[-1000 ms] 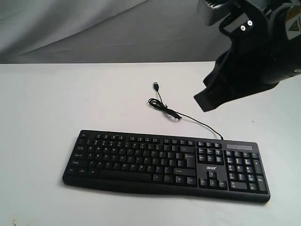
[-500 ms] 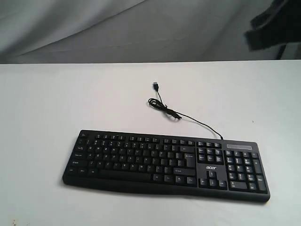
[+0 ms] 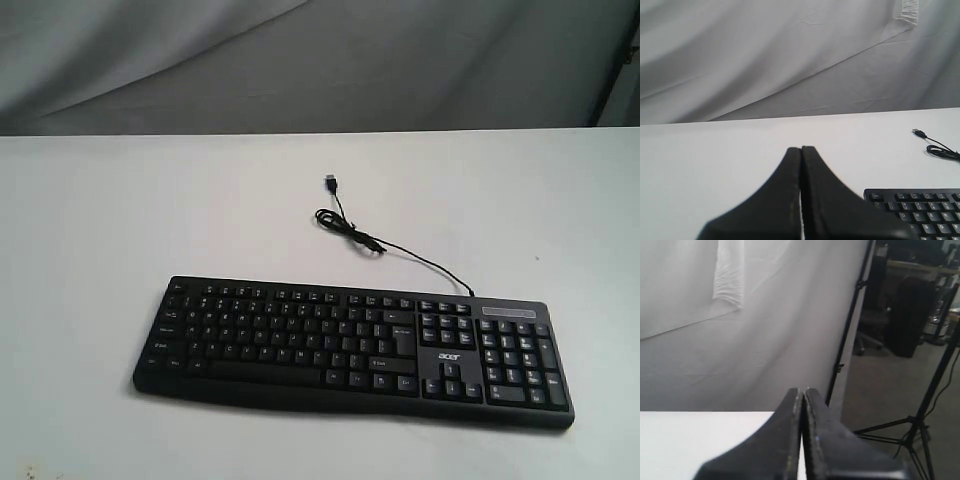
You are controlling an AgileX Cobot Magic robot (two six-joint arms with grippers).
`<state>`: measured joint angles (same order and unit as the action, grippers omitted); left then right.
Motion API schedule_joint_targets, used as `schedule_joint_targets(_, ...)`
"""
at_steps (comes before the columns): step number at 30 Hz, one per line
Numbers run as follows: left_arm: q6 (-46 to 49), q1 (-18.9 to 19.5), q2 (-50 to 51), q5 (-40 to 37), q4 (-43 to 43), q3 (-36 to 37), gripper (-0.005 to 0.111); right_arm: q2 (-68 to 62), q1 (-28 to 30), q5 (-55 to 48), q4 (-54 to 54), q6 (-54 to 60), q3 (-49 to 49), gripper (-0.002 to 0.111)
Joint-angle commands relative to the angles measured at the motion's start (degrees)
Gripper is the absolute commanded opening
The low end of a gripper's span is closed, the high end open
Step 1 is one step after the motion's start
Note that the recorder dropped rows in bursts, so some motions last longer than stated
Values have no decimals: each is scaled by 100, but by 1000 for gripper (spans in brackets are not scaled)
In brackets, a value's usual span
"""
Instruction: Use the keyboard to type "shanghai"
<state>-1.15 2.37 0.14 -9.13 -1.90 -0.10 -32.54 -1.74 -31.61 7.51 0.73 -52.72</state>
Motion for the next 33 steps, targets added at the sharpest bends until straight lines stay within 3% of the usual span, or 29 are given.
schedule_joint_targets(1, -15, -37, -14, 34, 0, 10, 0, 599, 472, 752, -105, 13, 1086, 0)
schedule_joint_targets(9, -15, -37, -14, 34, 0, 10, 0, 1402, 658, 1972, -455, 13, 3078, 0)
schedule_joint_targets(22, -15, -37, -14, 34, 0, 10, 0, 3019, 658, 2171, -854, -121, 5258, 0)
schedule_joint_targets(33, -15, -37, -14, 34, 0, 10, 0, 3254, 632, 1335, -1020, -110, 5272, 0)
